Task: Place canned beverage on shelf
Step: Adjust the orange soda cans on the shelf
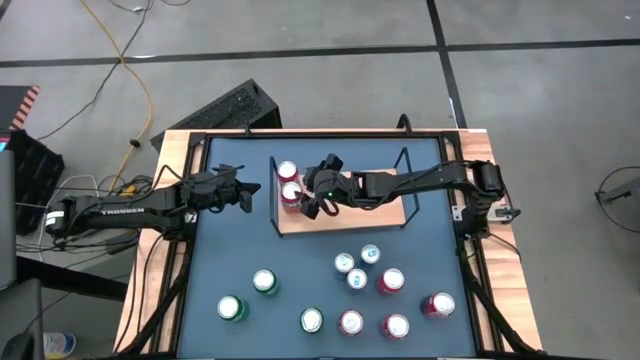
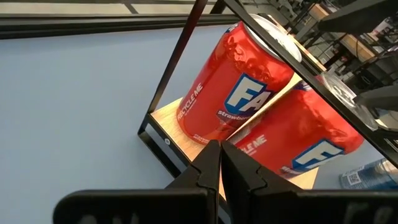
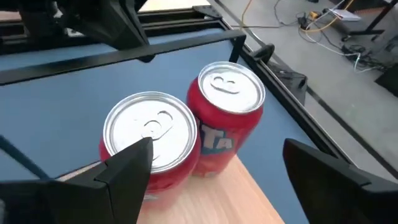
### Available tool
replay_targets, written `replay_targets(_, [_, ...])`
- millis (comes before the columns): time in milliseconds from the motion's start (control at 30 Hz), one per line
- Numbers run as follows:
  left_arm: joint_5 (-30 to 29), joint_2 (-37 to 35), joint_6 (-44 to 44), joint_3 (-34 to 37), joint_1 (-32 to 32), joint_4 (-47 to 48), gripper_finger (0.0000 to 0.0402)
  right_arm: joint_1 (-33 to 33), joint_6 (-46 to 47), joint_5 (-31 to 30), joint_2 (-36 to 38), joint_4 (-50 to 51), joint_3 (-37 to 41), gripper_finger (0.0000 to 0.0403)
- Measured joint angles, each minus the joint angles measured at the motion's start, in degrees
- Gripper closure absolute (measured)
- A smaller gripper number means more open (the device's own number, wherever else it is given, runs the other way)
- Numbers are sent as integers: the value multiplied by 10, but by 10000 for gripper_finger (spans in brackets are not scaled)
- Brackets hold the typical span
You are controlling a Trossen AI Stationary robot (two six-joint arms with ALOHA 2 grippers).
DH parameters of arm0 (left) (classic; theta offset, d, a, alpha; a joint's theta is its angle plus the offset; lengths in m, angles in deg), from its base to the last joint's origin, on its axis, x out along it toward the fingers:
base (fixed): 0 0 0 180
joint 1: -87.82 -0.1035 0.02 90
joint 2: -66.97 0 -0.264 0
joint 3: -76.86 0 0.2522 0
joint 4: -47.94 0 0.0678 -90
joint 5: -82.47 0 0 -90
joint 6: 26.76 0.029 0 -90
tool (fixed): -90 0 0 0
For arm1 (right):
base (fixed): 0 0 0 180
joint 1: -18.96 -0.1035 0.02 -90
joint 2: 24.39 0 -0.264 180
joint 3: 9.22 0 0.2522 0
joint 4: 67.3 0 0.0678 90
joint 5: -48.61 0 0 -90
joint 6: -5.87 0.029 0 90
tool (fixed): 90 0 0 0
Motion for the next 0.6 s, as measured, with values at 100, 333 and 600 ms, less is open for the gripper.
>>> replay_targets(100, [0, 0, 0, 0, 0, 0, 401, -2, 0, 7, 7, 3, 1, 55])
replay_targets(333, [-12, 0, 4, 0, 0, 0, 401, -15, -1, 29, 21, 7, 3, 55])
replay_targets(600, [-14, 0, 4, 0, 0, 0, 401, -41, -1, 27, 16, 2, 1, 55])
